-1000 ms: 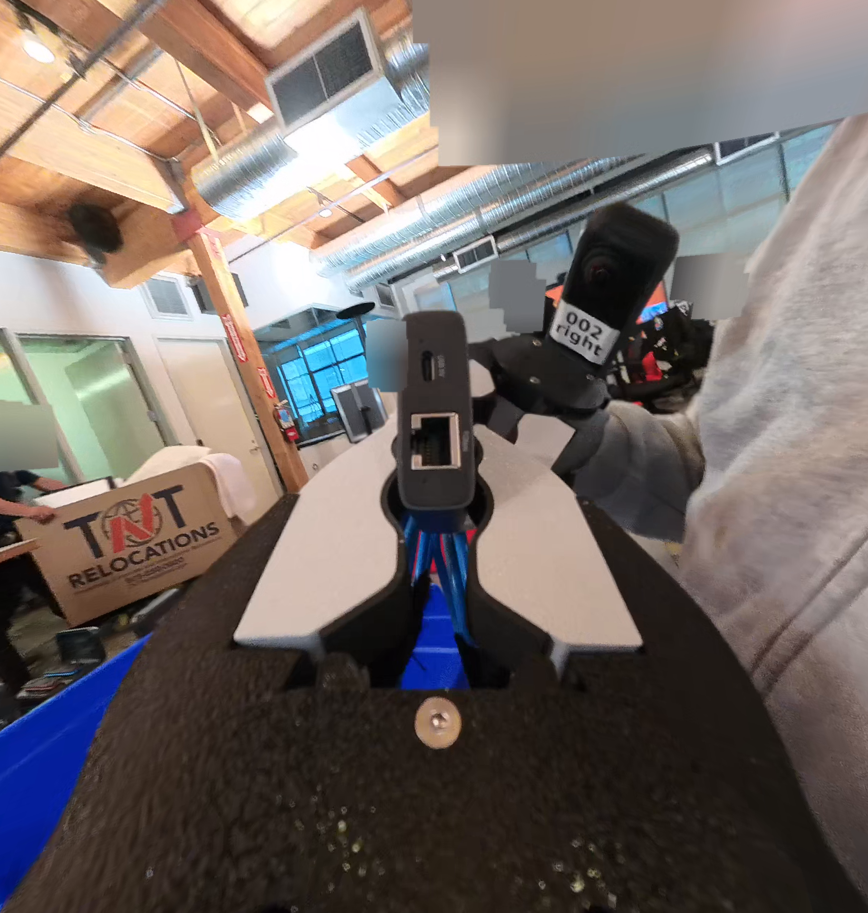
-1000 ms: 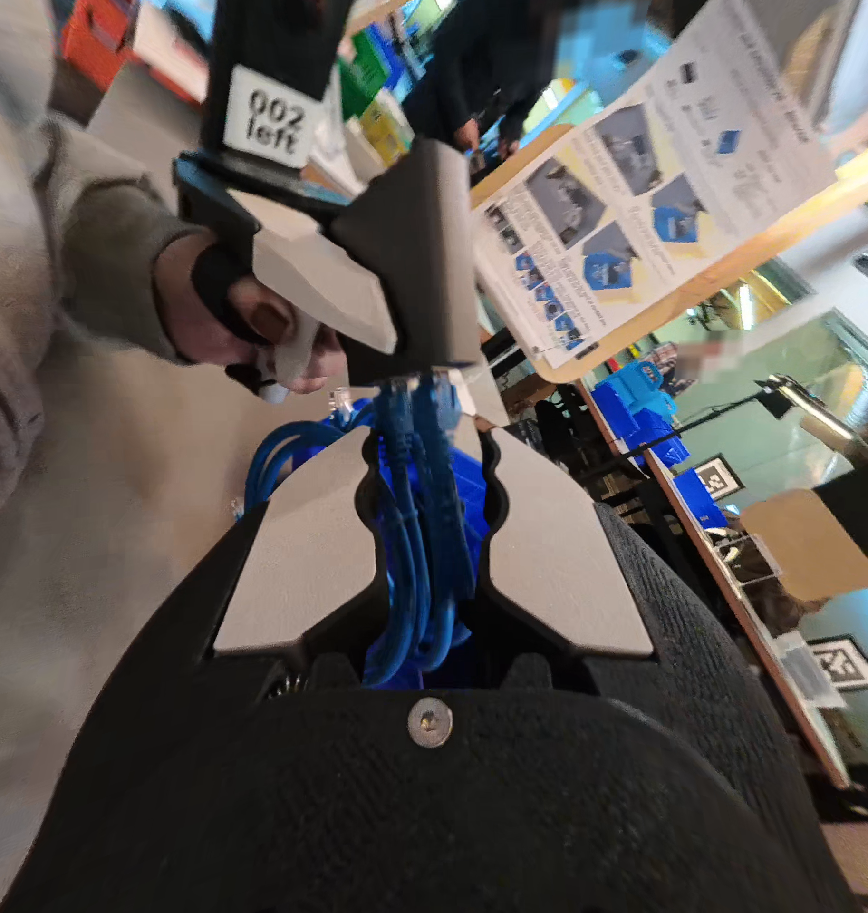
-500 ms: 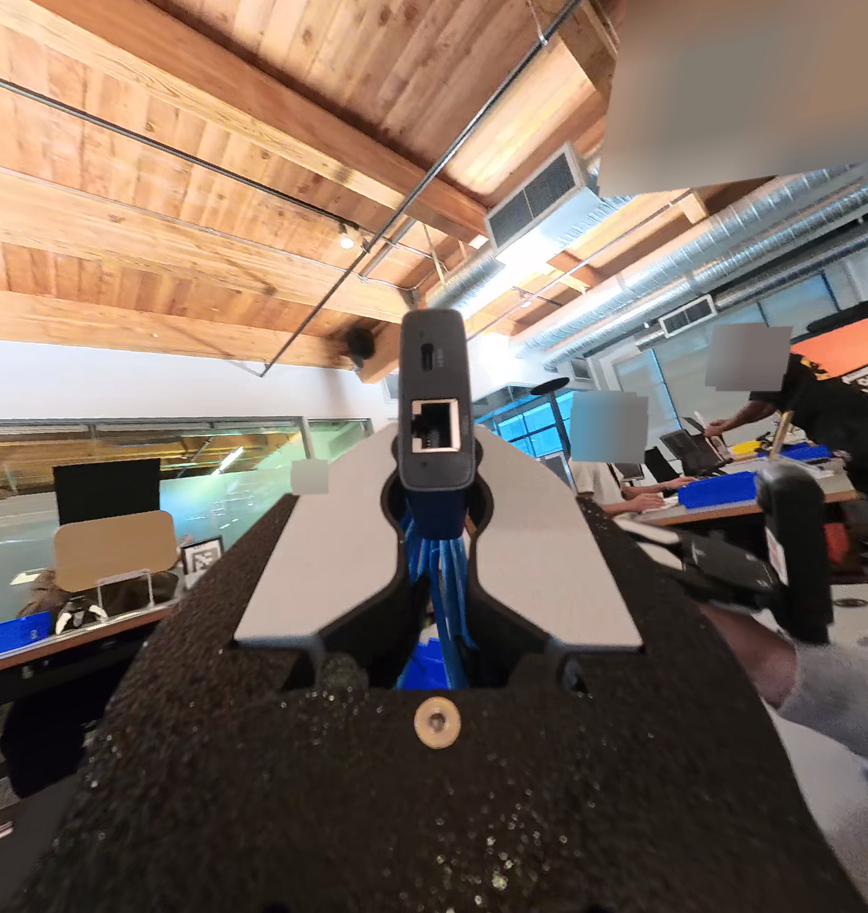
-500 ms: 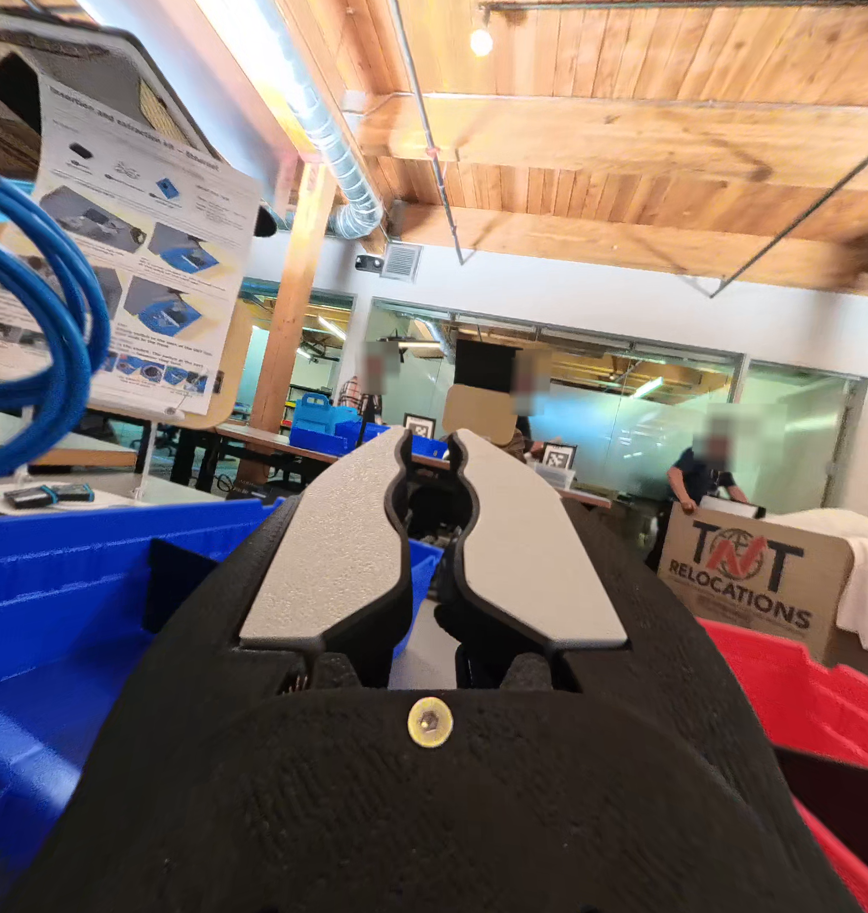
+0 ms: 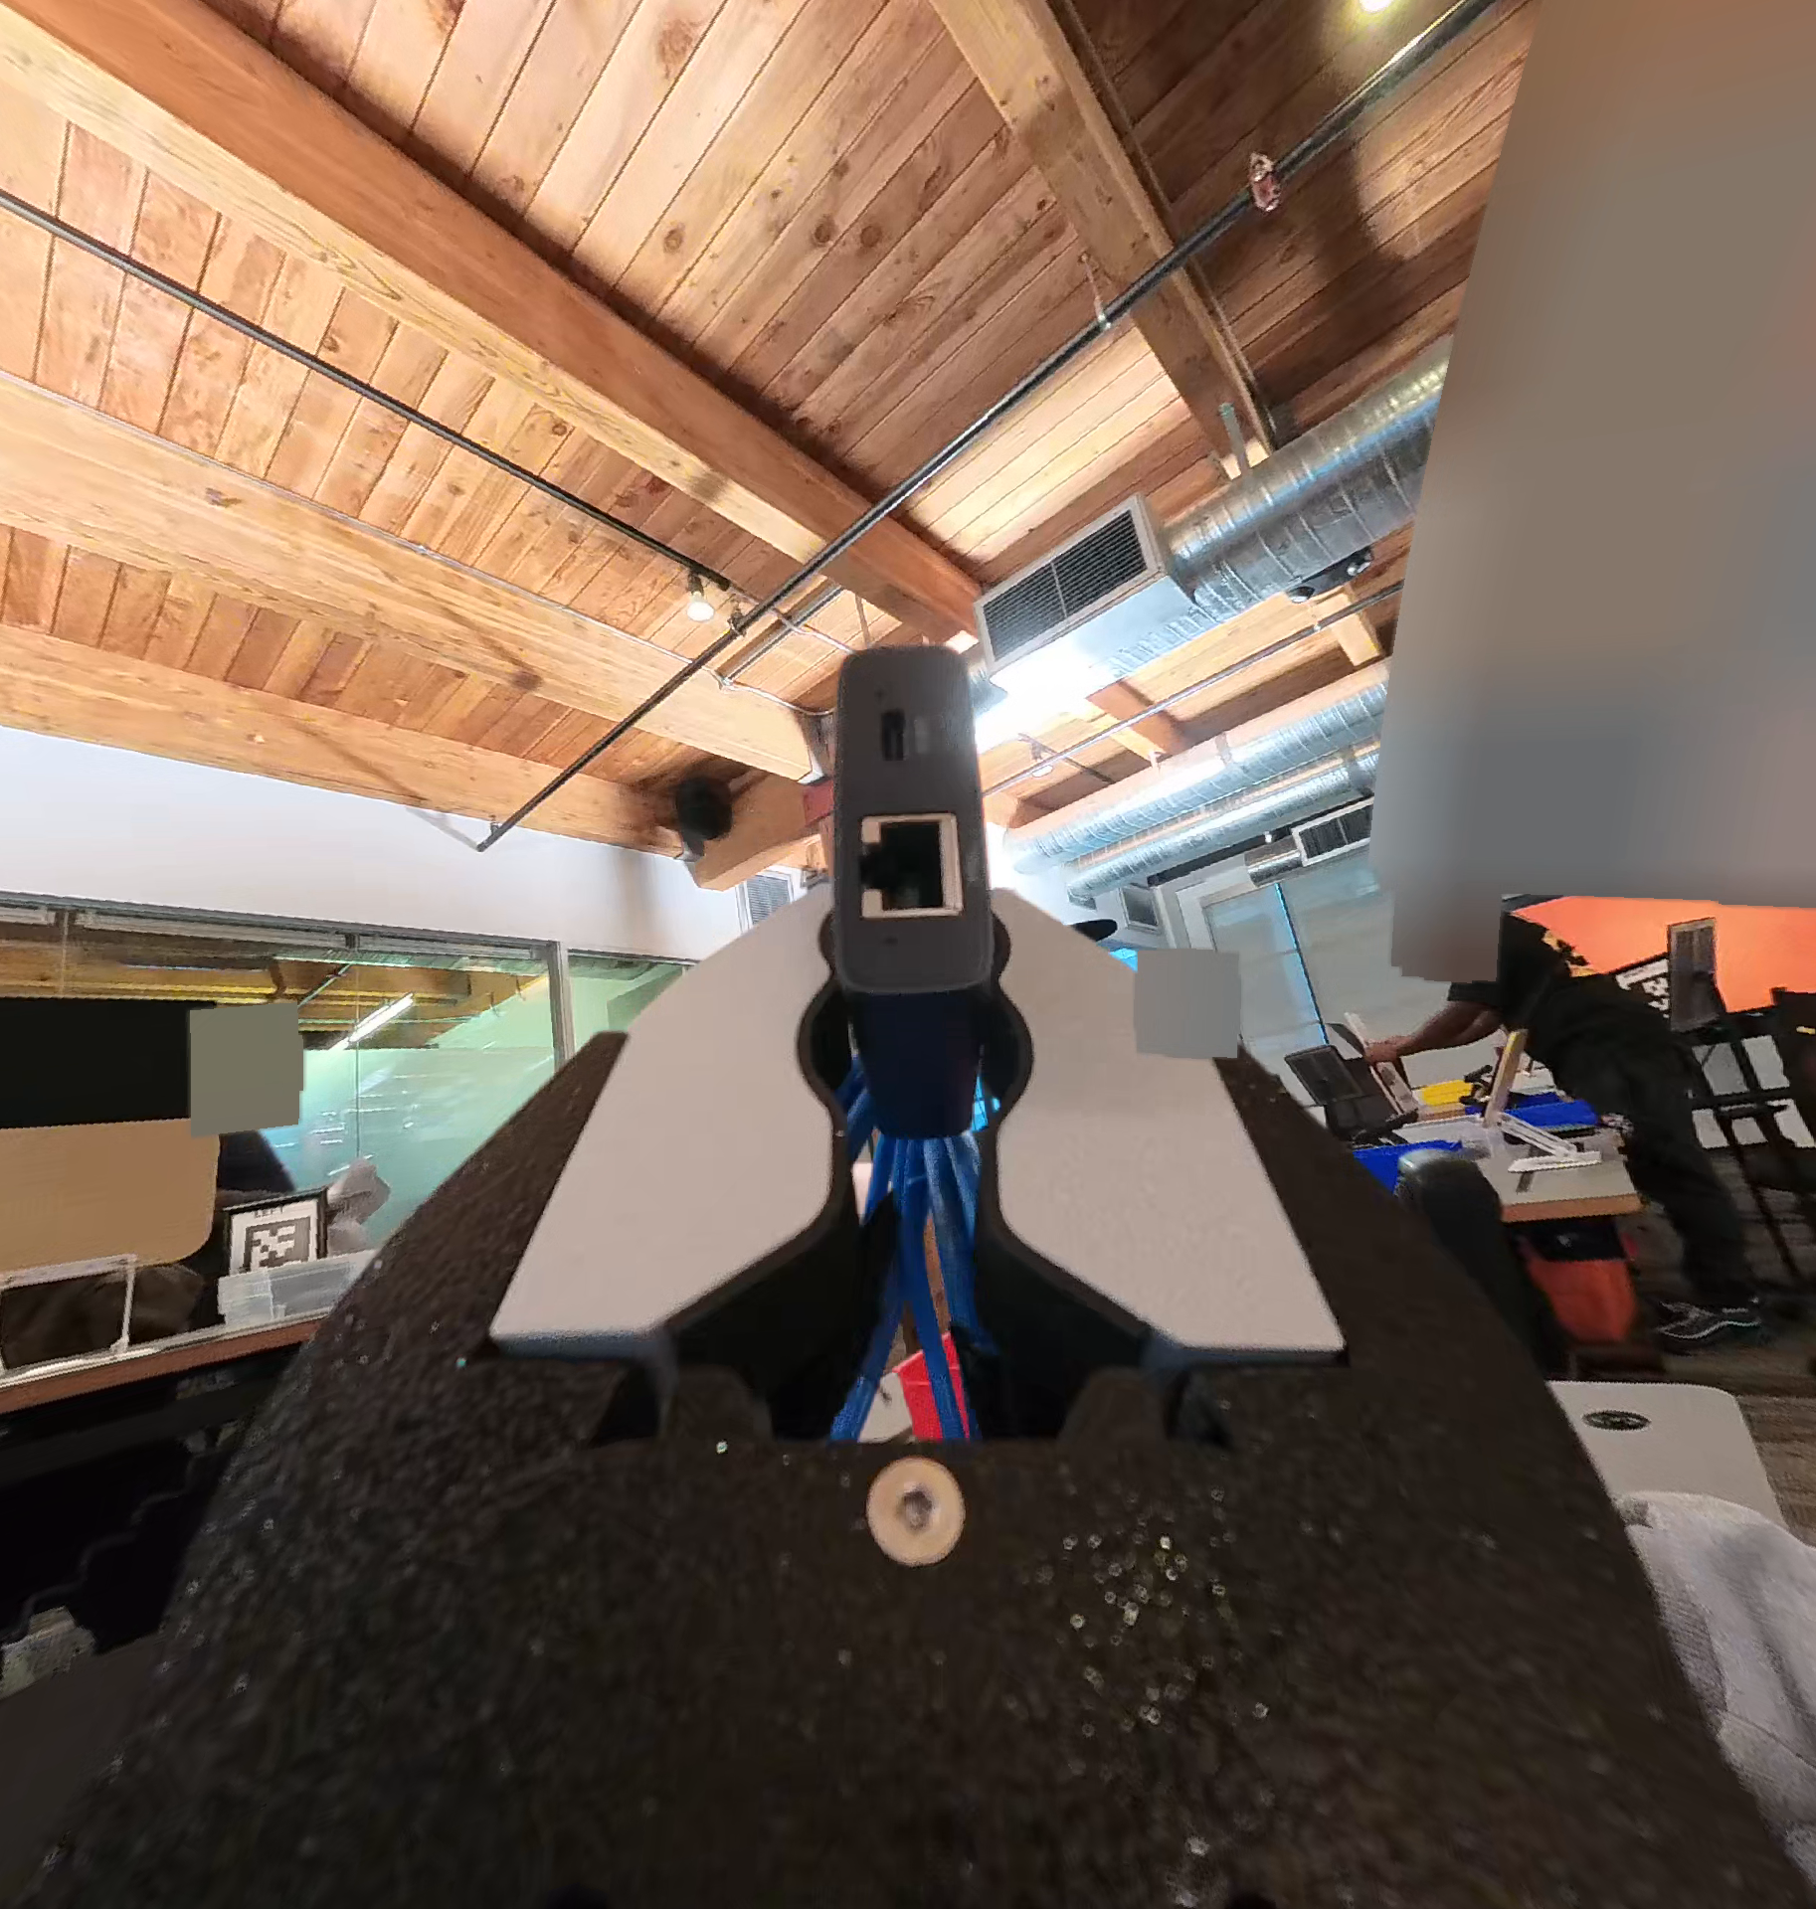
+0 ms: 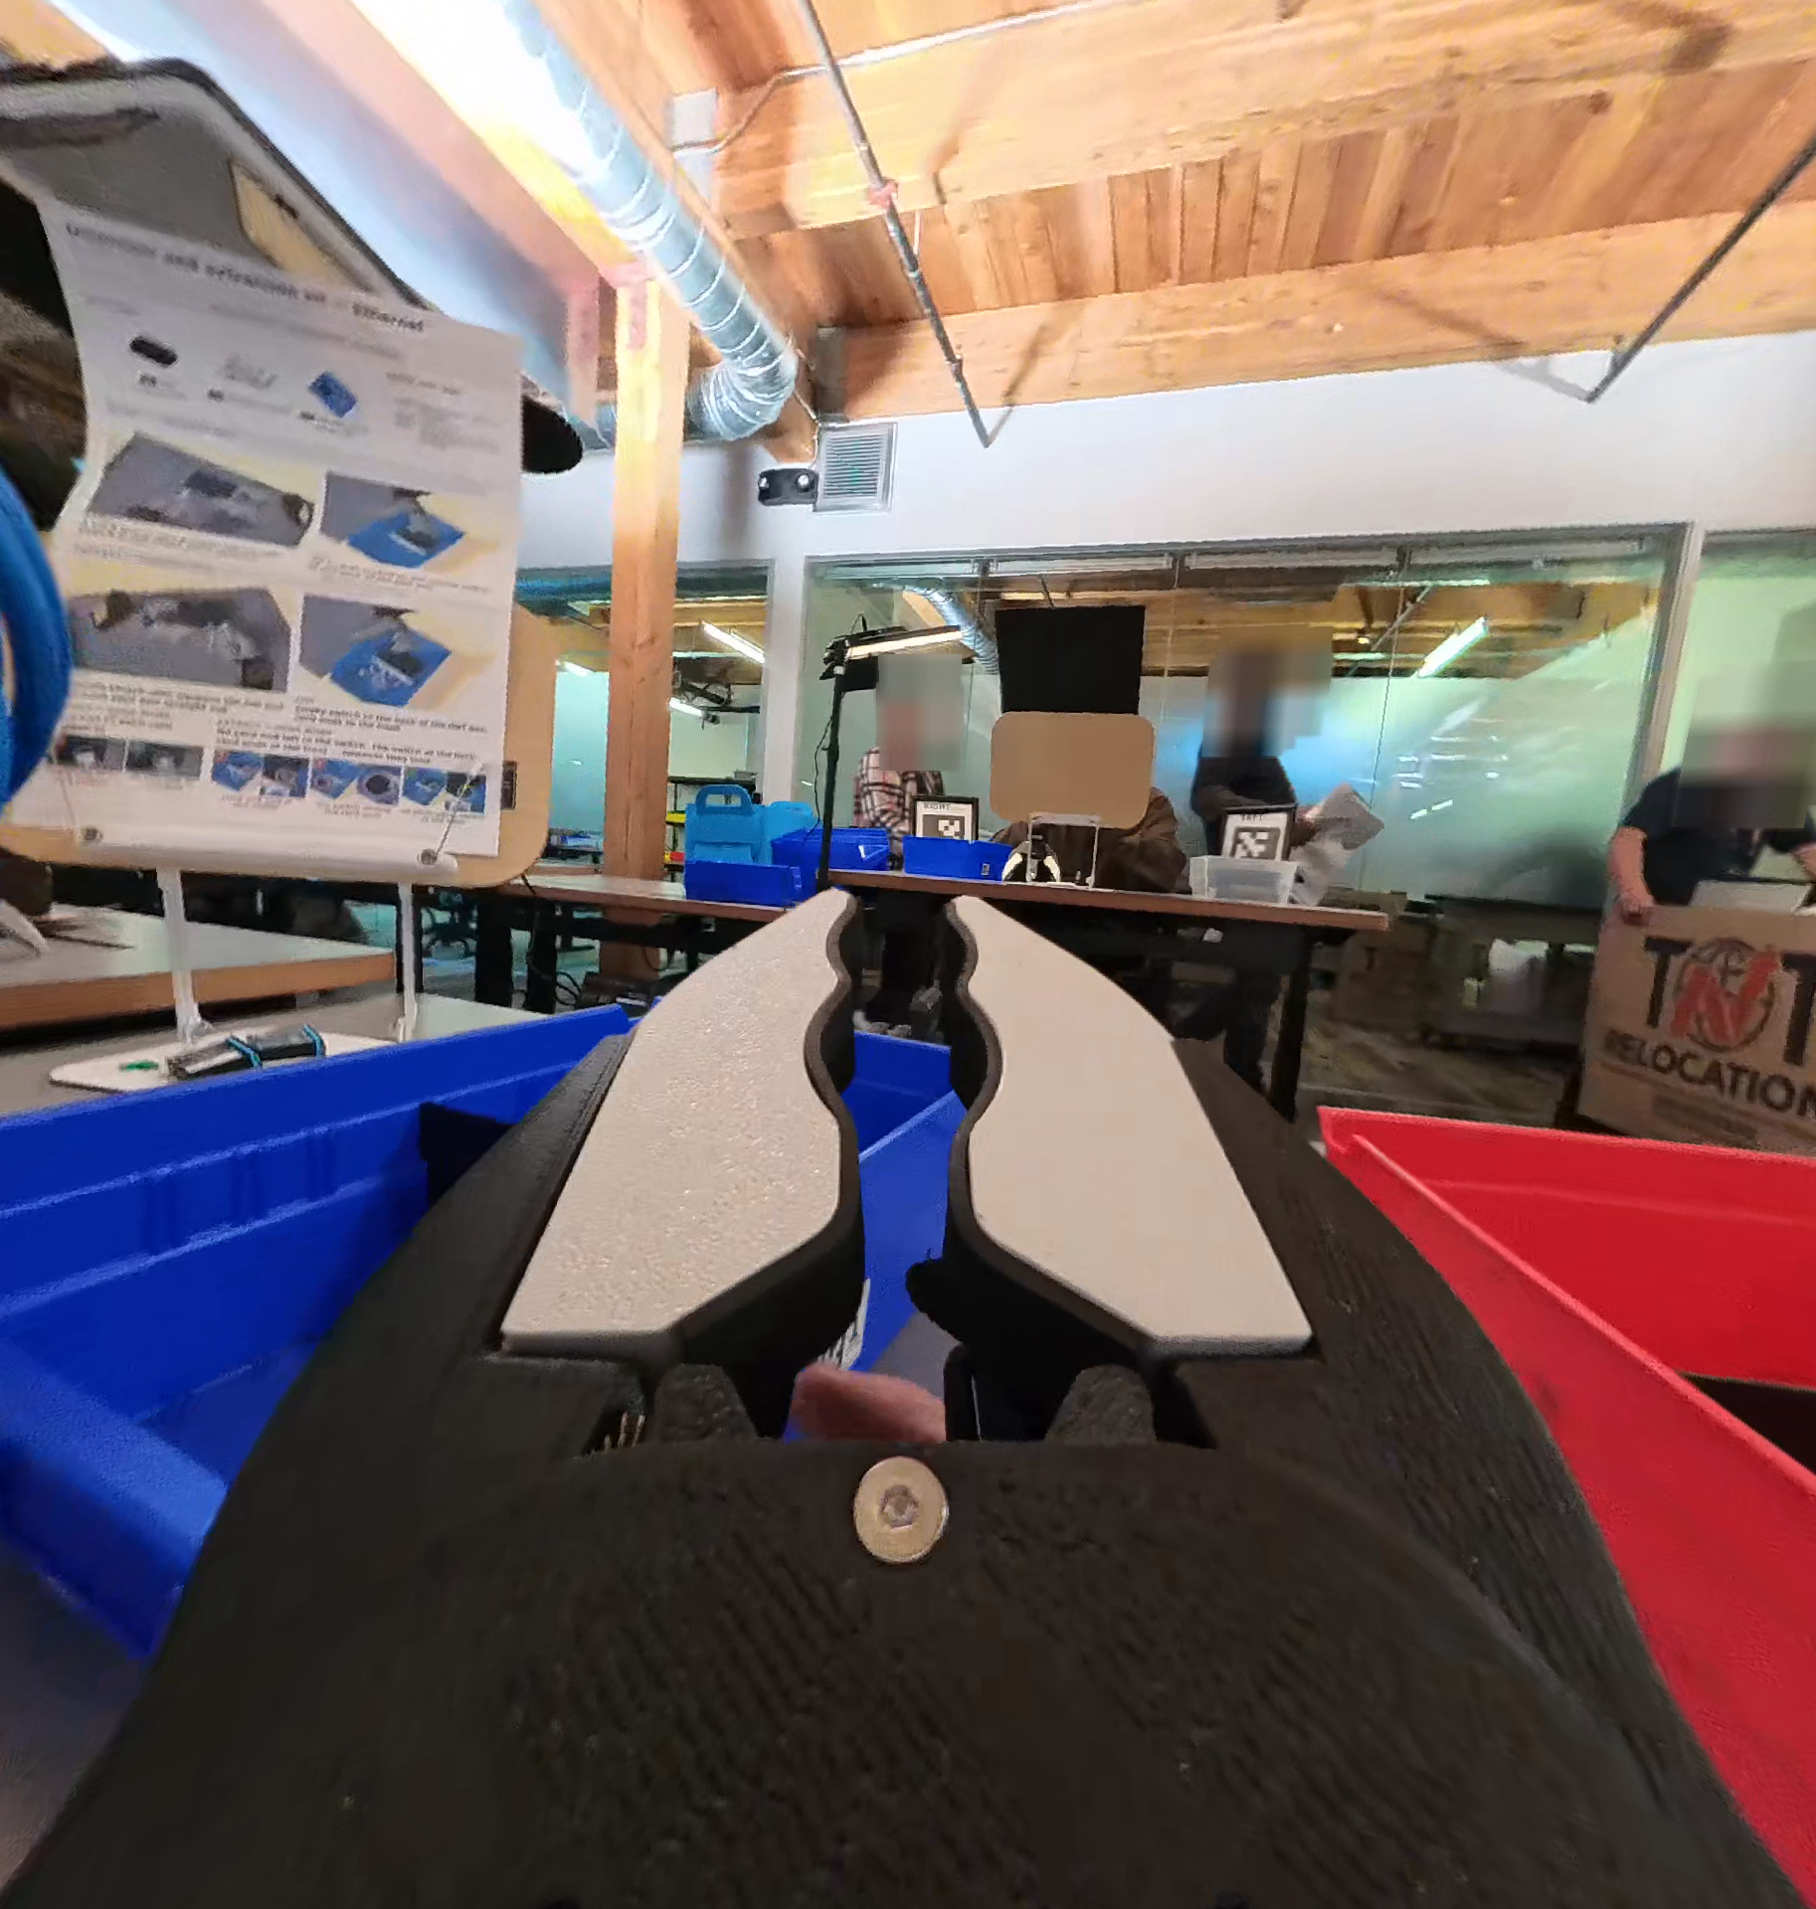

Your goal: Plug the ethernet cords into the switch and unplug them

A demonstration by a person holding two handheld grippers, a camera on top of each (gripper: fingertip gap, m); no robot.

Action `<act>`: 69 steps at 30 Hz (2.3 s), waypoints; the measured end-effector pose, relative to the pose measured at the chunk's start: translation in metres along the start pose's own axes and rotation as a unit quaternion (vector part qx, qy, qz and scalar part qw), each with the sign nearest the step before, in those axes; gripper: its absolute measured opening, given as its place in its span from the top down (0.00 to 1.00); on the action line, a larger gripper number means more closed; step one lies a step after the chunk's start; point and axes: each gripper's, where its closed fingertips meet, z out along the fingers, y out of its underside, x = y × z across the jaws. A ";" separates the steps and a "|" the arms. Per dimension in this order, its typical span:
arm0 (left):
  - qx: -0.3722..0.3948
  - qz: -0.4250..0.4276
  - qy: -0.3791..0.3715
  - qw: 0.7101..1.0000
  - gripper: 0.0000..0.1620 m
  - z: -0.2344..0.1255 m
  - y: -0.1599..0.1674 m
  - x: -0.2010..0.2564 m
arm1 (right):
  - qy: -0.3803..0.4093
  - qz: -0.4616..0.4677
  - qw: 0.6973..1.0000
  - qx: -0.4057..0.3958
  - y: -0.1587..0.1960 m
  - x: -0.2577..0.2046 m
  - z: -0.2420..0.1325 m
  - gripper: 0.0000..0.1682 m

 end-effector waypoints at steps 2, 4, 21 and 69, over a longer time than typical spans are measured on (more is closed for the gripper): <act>0.004 0.000 -0.009 1.000 0.88 0.001 0.002 0.000 | -0.001 0.009 1.000 -0.004 0.000 0.003 0.001 0.93; 0.002 -0.003 -0.018 1.000 0.88 0.001 0.005 -0.003 | -0.028 0.016 0.999 -0.019 0.006 -0.005 0.003 0.96; 0.026 -0.161 0.020 0.986 0.87 -0.009 0.032 -0.048 | -0.185 -0.001 0.982 -0.023 -0.014 -0.072 0.008 0.89; -0.027 0.035 0.283 0.958 0.88 -0.019 0.060 0.052 | -0.635 -0.192 0.747 -0.038 -0.043 -0.228 -0.033 0.86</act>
